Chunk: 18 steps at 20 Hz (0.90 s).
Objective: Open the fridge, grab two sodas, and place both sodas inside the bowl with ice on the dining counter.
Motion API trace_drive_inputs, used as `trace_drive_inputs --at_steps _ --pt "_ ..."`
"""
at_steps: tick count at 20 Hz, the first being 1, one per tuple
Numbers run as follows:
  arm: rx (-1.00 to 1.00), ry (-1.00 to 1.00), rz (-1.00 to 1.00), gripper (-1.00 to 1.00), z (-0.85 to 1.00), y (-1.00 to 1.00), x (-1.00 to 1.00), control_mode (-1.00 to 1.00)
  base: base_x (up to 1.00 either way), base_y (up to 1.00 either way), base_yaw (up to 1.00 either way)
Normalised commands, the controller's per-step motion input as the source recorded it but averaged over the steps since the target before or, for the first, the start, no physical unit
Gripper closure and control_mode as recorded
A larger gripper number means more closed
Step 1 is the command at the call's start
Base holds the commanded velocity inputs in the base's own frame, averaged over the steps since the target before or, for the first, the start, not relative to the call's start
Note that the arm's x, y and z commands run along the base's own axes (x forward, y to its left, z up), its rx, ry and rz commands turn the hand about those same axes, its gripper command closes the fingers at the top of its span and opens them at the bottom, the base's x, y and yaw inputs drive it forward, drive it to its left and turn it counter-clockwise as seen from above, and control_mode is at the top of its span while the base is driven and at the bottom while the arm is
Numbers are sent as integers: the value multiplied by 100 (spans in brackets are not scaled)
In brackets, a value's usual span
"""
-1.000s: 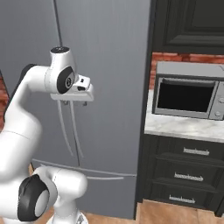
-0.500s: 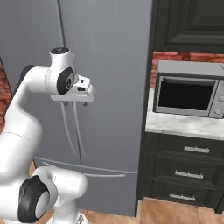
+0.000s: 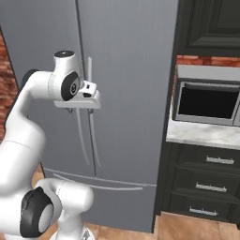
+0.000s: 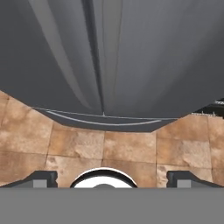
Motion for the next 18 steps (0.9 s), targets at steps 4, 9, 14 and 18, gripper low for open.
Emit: trace_drive_inputs --at_steps 4,9,14,18 --pt "0 0 0 -100 0 0 0 100 -29 21 0" --pt "0 -1 0 -100 -3 0 0 -100 -2 0 0" --pt "7 -18 1 -100 -18 4 15 -100 0 0 0" --pt "10 -18 0 -100 -5 3 39 -100 0 0 0"
